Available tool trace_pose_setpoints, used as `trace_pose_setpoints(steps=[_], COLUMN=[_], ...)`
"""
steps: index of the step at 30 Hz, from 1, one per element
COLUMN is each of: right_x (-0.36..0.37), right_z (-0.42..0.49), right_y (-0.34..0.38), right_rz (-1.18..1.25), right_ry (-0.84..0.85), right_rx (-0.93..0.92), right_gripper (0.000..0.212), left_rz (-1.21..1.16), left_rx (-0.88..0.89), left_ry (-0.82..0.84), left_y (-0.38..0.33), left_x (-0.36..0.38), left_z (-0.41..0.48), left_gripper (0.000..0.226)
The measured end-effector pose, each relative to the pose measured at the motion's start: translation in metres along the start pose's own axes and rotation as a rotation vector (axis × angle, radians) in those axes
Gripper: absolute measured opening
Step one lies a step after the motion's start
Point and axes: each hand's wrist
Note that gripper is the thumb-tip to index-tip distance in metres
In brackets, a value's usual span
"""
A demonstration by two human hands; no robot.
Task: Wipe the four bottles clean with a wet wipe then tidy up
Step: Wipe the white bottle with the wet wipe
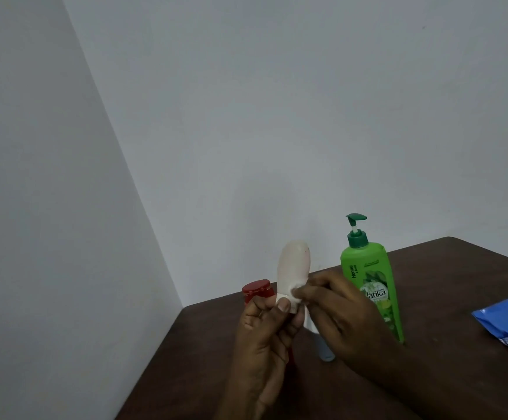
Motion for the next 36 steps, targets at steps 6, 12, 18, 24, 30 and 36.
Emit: trace_pose_setpoints(steps=[6, 12, 18, 24, 30, 36], right_x=[-0.013, -0.013, -0.001, 0.002, -0.009, -0.009], right_z=[0.012, 0.010, 0.001, 0.000, 0.010, 0.009], right_y=[-0.012, -0.018, -0.003, -0.001, -0.019, -0.021], right_rz=[-0.114, -0.028, 0.018, -0.055, -0.052, 0.010], right_ry=[-0.314, -0.324, 0.000, -0.103, -0.331, -0.335], right_rx=[0.140, 0.180, 0.031, 0.053, 0.198, 0.229], right_gripper=[0.025, 0.023, 0.022, 0.026, 0.025, 0.022], left_rz=[0.158, 0.188, 0.095, 0.127, 0.192, 0.228], left_rx=[-0.041, -0.007, 0.023, 0.010, -0.025, -0.022], left_ry=[0.067, 0.058, 0.008, 0.017, -0.014, -0.035], left_y=[0.004, 0.008, 0.006, 0.001, 0.004, 0.003], left_x=[-0.004, -0.004, -0.008, -0.006, -0.007, -0.006], left_z=[-0.002, 0.000, 0.007, 0.007, 0.004, 0.005], left_gripper=[0.065, 0.074, 0.087, 0.066, 0.043, 0.086])
Point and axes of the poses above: each hand's wrist, its own z-axis towards the middle knuckle, its own x-axis out of the palm, y = z × x, and after that the axes turned 1 degree about -z, right-handed
